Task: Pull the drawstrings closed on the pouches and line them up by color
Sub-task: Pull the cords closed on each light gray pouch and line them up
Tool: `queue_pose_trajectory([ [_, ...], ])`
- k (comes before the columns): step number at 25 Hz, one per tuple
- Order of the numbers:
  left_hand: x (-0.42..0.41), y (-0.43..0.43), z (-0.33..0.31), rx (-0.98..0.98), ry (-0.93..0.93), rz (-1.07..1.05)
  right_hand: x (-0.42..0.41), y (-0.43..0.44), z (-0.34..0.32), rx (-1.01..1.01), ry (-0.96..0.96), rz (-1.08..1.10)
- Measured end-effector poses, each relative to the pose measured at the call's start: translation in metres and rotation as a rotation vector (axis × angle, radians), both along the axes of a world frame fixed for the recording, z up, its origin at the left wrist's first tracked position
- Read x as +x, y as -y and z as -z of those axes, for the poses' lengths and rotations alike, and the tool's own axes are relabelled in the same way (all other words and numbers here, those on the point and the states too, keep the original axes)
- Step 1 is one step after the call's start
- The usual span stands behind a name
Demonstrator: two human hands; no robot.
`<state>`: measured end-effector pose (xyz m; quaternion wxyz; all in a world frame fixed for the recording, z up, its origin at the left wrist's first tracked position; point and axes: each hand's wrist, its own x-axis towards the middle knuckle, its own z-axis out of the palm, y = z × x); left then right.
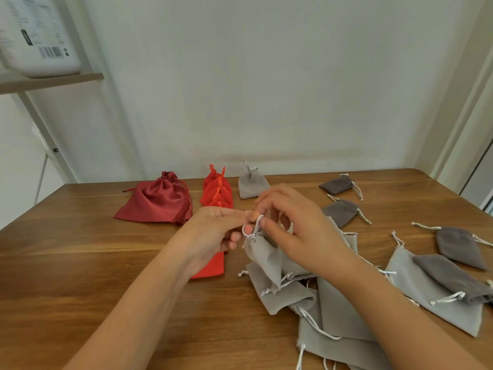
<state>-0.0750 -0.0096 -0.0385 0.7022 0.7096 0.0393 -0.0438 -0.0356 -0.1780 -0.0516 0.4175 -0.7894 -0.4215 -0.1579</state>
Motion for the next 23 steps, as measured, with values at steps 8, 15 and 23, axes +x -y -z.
queue_pose_trajectory([
  [8, -0.004, -0.014, -0.007, 0.164, -0.053, 0.175, -0.001, 0.002, 0.001, -0.135, -0.034, -0.024],
  [15, -0.012, -0.002, -0.015, 0.307, 0.135, 0.143, -0.005, 0.003, -0.007, -0.074, -0.003, -0.013],
  [23, -0.005, 0.004, -0.004, 0.218, 0.183, -0.093, 0.002, 0.007, -0.006, -0.014, -0.11, 0.058],
])
